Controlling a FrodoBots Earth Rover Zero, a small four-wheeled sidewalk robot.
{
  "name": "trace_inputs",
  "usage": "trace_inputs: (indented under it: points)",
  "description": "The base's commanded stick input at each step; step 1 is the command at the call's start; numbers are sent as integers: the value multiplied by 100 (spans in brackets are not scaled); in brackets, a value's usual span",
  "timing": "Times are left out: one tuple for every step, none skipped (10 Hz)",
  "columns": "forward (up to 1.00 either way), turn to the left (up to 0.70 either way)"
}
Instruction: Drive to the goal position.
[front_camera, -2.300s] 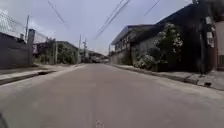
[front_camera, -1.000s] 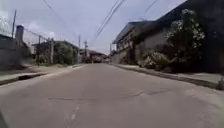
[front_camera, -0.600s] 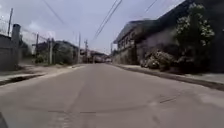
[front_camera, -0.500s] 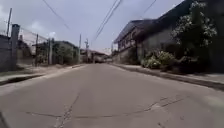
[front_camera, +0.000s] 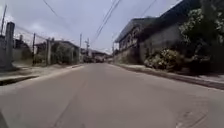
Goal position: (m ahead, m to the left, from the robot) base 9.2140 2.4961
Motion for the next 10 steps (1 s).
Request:
trace_inputs:
  points:
    - [100,0]
    - [100,0]
    - [100,0]
    - [100,0]
    - [100,0]
    - [100,0]
    - [100,0]
    - [100,0]
    - [100,0]
    - [100,0]
